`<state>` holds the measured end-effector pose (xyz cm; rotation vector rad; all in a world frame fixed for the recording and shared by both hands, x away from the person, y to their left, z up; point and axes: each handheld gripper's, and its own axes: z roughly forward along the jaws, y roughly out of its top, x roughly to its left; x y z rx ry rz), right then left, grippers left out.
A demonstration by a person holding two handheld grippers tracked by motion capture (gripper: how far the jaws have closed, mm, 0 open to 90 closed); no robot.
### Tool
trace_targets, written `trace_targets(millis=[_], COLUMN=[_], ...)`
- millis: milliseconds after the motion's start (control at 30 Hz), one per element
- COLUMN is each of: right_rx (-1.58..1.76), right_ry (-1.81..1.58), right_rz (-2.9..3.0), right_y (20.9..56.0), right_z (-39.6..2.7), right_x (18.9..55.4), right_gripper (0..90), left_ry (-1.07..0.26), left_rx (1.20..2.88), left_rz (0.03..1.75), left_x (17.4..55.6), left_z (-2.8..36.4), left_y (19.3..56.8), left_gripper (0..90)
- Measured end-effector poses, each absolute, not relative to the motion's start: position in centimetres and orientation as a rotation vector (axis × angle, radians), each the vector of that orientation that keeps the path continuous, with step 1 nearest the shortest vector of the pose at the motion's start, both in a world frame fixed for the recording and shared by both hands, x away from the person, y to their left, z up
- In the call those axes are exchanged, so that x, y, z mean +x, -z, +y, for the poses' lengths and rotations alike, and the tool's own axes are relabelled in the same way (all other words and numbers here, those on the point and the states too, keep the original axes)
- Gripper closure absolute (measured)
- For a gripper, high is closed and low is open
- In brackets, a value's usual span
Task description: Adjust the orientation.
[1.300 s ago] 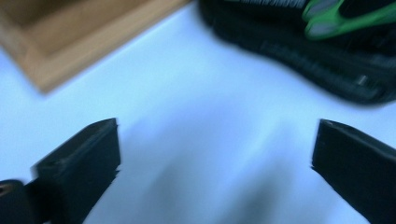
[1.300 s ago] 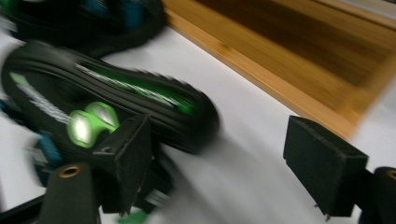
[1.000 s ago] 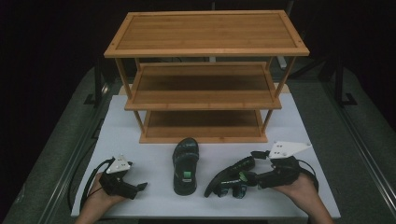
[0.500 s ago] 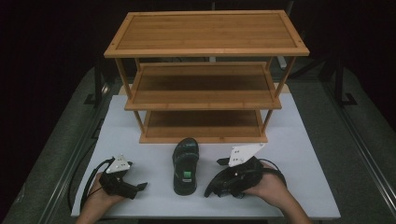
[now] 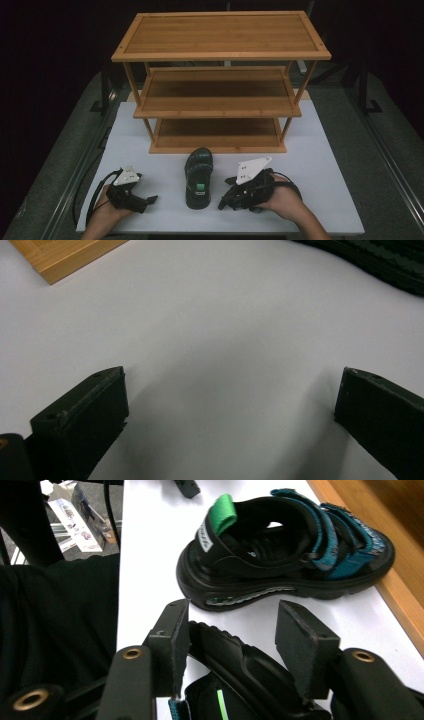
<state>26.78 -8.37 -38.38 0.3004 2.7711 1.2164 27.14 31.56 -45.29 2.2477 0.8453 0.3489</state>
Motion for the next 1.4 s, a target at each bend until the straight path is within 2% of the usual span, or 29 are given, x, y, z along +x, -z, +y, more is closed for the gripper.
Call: trace_targets(millis=[433, 867, 1233, 1333, 1400], right_rx=[0.459, 0.561, 0.585, 0.606, 0.614], right_ry=[-1.258, -1.216, -1.248, -1.251, -1.255], right_rz=[2.725, 2.665, 2.621, 2.587, 2.573], right_y=[38.5, 37.9, 37.6, 37.2, 37.1], right_z=[-10.3, -11.7, -12.6, -13.7, -14.5], right_x=[29.3, 31.8, 31.4, 30.9, 30.5], right_gripper=[58.4, 74.7, 72.3, 77.1, 84.1], left_ry=[-0.349, -0.35, -0.348, -0.348, -0.348], left_rx=[2.248, 2.247, 2.246, 2.246, 2.248], left_rz=[0.845, 0.847, 0.848, 0.848, 0.846], left_x=[27.1, 27.1, 27.1, 27.1, 27.2], left_z=[31.6, 31.6, 31.6, 31.6, 31.6], left_y=[45.3, 45.3, 45.3, 45.3, 45.3], left_gripper=[0.1, 0.1, 0.1, 0.1, 0.2])
